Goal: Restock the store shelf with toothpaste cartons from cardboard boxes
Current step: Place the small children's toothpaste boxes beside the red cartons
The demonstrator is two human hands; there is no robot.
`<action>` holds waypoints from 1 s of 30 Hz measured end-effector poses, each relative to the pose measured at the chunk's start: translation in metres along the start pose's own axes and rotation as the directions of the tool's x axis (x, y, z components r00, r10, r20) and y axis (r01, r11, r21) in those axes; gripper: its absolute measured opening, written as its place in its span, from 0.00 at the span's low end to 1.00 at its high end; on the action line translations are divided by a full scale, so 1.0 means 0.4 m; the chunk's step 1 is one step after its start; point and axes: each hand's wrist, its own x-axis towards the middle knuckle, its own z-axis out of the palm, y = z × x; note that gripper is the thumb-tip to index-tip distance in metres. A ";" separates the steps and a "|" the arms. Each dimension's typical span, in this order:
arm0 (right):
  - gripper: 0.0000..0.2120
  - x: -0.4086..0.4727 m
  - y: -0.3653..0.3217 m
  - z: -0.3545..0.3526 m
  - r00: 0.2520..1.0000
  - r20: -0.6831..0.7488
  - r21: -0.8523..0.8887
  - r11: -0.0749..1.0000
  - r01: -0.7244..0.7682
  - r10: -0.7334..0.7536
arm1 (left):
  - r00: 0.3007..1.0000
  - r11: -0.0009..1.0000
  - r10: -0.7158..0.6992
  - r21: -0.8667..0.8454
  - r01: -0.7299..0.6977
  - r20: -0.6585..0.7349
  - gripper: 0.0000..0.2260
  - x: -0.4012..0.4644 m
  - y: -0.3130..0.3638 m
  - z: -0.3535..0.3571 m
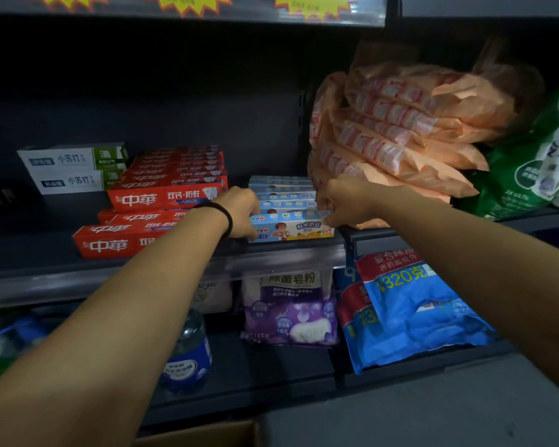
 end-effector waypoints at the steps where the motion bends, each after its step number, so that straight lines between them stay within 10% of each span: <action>1: 0.15 0.004 0.003 0.006 1.000 0.002 -0.005 1.000 0.007 -0.007 | 1.000 1.000 0.002 0.005 -0.002 0.003 0.14 0.003 -0.001 0.006; 30: 0.14 0.052 0.026 0.062 0.995 -0.101 -0.187 0.982 -0.027 0.008 | 0.966 0.996 0.027 0.091 -0.003 -0.258 0.12 0.056 -0.010 0.055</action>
